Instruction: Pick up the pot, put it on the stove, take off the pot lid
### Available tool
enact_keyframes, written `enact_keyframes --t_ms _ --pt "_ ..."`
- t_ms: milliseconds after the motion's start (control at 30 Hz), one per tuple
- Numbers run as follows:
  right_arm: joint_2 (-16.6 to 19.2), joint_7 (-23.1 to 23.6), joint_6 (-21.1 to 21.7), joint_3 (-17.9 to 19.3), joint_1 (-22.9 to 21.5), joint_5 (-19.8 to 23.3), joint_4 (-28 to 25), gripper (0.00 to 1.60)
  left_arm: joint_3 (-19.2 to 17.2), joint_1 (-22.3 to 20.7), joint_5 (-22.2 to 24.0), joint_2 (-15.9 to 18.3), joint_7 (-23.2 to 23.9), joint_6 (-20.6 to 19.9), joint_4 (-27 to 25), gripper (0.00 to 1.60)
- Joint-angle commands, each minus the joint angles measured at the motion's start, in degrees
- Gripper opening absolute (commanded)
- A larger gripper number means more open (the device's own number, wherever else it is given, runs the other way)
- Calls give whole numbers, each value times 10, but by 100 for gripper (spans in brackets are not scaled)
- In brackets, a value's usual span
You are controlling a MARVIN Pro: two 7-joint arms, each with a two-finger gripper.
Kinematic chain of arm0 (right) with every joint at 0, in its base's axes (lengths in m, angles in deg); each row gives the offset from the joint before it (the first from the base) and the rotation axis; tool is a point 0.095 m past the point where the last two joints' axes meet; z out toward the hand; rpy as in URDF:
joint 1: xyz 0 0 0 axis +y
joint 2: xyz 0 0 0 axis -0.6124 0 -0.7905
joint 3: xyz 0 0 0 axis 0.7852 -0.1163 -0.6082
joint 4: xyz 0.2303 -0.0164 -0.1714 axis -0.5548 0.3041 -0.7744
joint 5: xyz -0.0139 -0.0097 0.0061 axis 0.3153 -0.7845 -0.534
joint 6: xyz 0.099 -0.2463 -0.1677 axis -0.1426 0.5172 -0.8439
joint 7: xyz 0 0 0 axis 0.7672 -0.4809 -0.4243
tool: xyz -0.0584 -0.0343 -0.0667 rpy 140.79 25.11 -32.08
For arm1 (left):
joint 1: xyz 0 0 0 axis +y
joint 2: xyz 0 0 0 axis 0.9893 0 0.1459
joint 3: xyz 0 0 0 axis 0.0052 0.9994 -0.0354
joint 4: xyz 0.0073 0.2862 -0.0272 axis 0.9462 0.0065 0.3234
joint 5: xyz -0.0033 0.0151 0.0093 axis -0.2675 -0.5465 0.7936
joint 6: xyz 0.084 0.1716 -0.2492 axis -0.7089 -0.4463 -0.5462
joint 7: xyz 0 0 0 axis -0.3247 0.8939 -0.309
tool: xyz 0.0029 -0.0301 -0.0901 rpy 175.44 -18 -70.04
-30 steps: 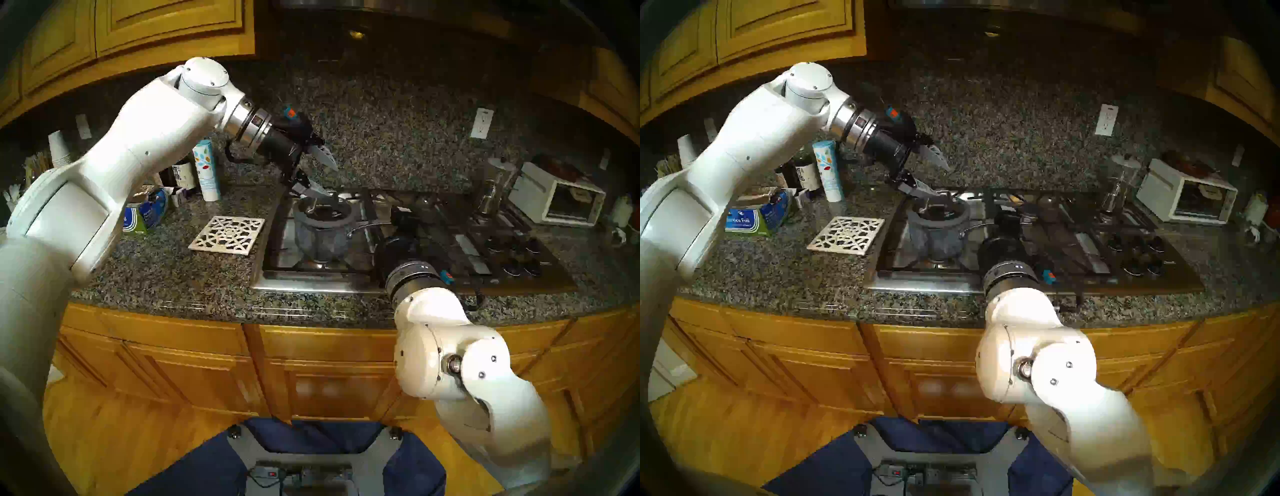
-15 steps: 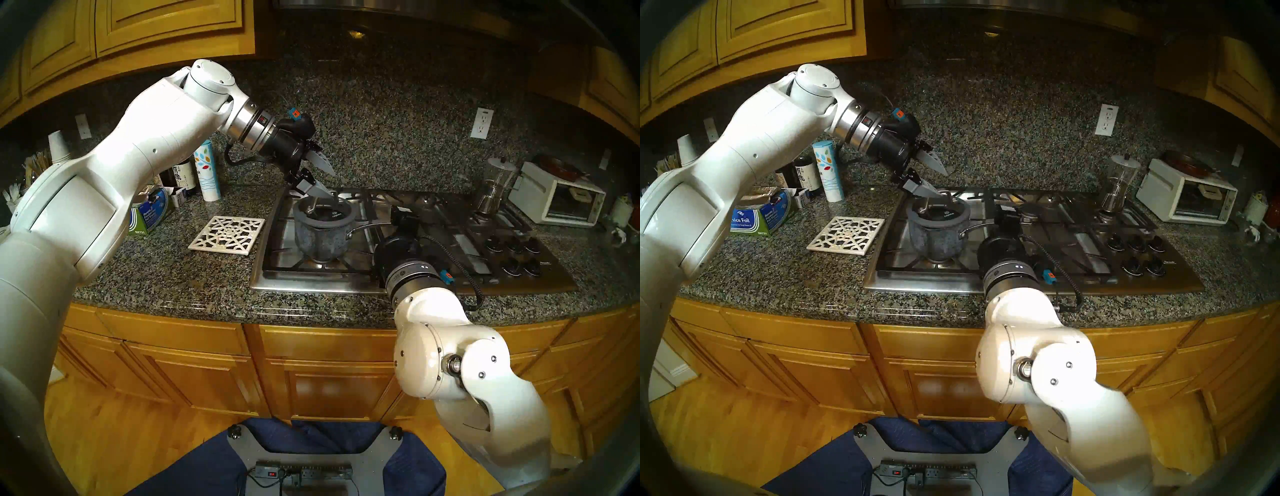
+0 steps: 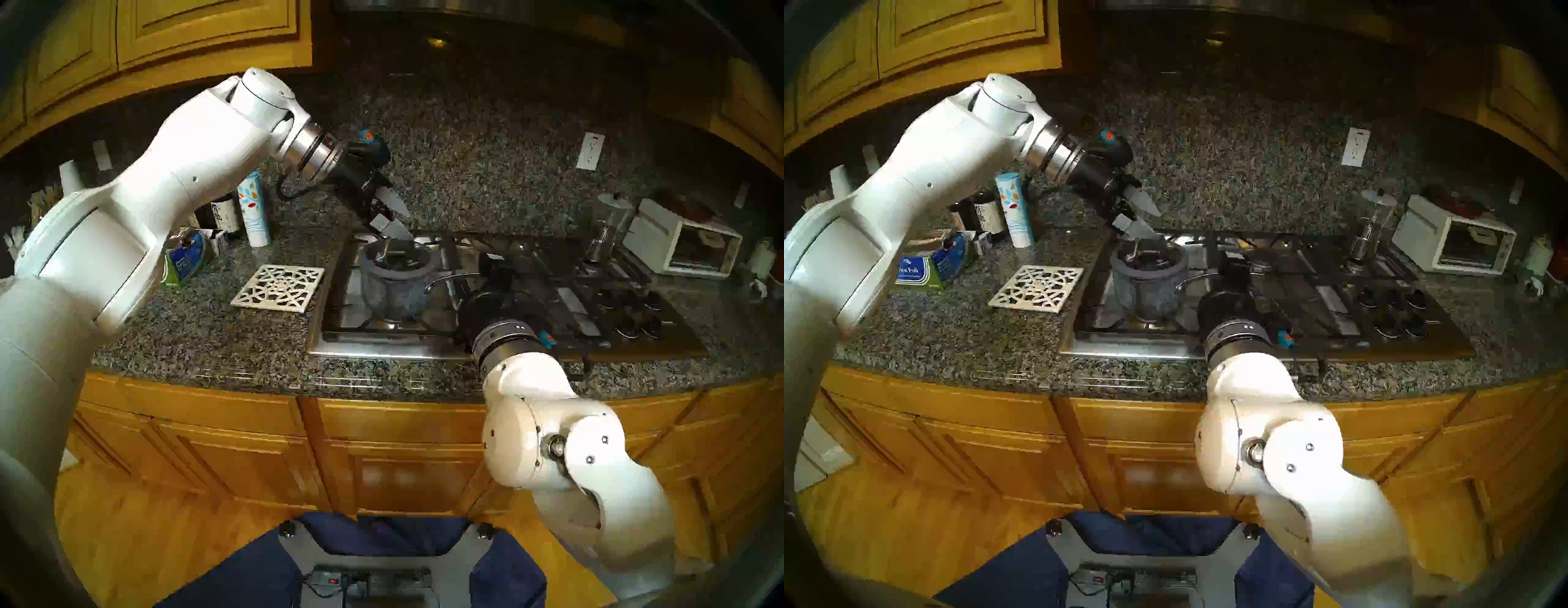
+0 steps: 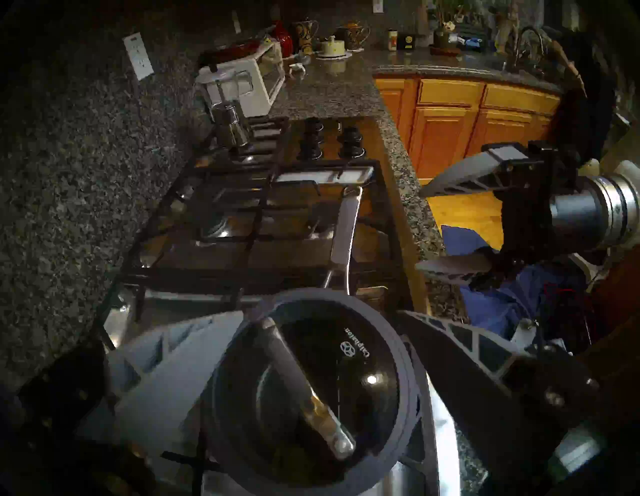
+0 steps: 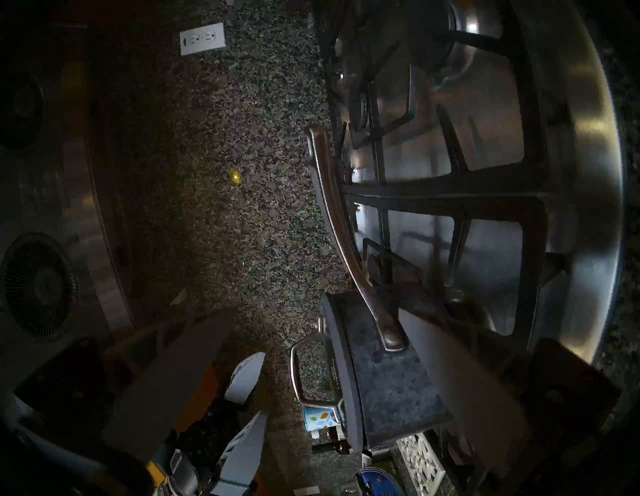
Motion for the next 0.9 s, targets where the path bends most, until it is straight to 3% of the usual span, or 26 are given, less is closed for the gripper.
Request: enact_keyframes --t_ms 0,267,367,867 --pt "-1 9 0 2 -11 -9 -16 160 -9 -29 2 1 4 -12 -12 160" --pt "-1 9 0 2 -11 -10 -16 160 -9 -27 3 4 -3 -19 -20 160" --pt "-1 9 0 2 -11 -10 -16 160 1 -29 -1 -2 1 -41 -10 160" --pt "-2 9 0 2 -11 -9 -16 160 36 -49 -2 -18 -4 -81 23 160"
